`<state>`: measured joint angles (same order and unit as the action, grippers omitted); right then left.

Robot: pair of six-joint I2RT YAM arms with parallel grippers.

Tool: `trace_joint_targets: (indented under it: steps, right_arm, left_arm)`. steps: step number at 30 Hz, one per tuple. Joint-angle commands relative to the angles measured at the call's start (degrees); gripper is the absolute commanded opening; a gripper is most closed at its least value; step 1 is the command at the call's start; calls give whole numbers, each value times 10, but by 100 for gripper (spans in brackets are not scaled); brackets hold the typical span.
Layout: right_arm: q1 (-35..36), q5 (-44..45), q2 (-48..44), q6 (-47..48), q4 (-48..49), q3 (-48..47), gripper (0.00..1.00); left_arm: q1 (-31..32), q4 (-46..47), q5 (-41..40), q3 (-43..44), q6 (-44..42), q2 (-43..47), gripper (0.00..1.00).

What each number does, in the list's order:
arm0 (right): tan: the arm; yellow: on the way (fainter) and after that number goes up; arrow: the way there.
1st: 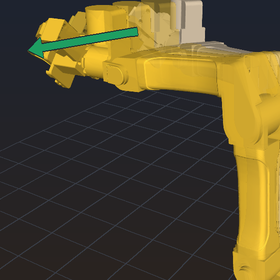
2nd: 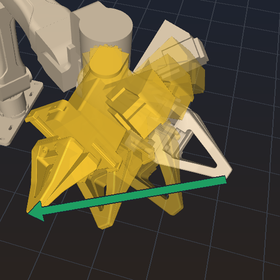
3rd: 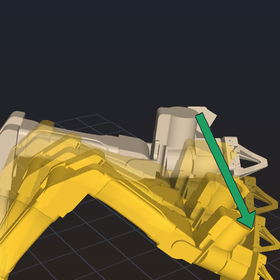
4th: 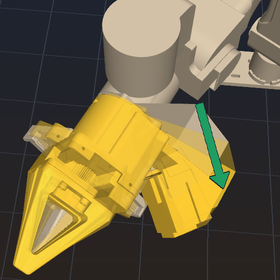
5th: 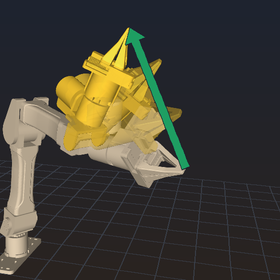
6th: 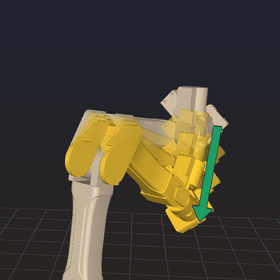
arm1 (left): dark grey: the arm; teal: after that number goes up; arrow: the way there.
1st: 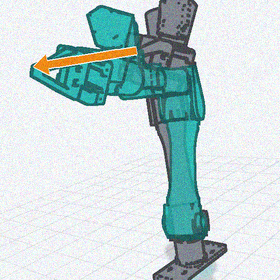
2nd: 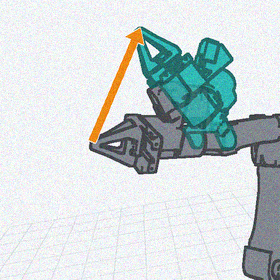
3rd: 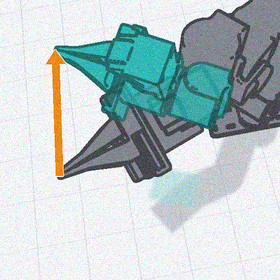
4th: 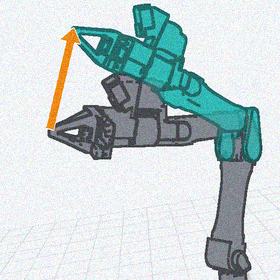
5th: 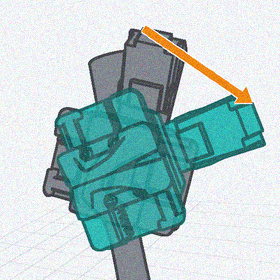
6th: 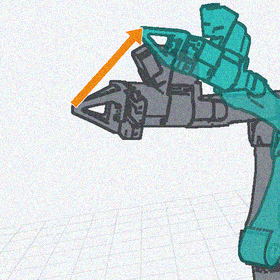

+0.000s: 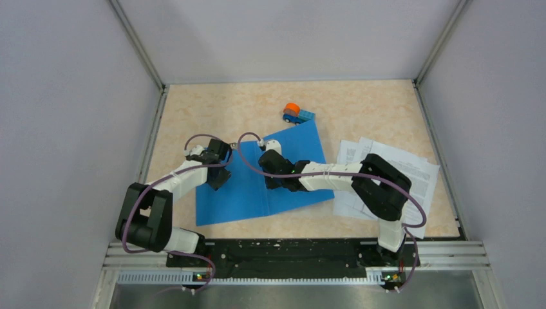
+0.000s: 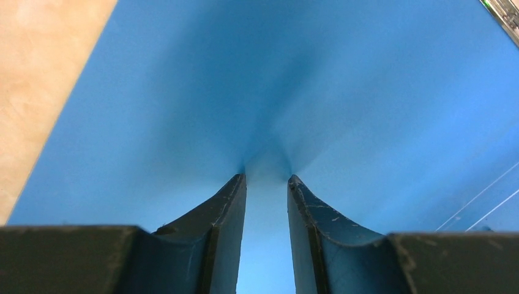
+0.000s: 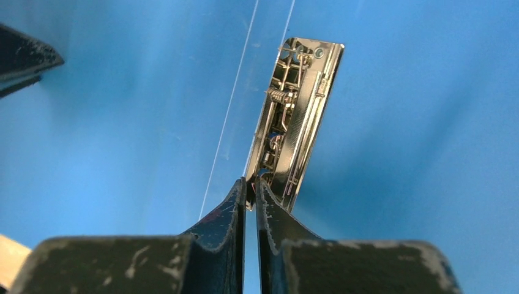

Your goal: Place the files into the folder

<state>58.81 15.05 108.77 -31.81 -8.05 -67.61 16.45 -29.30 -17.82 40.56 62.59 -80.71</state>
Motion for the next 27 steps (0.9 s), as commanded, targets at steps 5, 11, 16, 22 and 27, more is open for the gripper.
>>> trace_joint_targets:
  steps: [5, 11, 16, 22, 27]
  right_arm:
    - [-22, -35, -28, 25, -55, 44, 9]
    - [-22, -44, -23, 26, -58, 40, 12]
    - [-23, -52, -32, 23, -56, 40, 17]
    - [-30, -58, -32, 16, -56, 32, 17]
    - [-42, -79, -30, 2, -44, 35, 15]
  left_arm:
    - [-12, -56, -23, -10, -17, -51, 37]
    - [-12, -57, -24, -7, -18, -53, 36]
    - [-12, -55, -24, -7, -19, -53, 36]
    - [-12, -53, -24, -10, -20, -51, 36]
    - [-12, -51, -24, -11, -22, -49, 36]
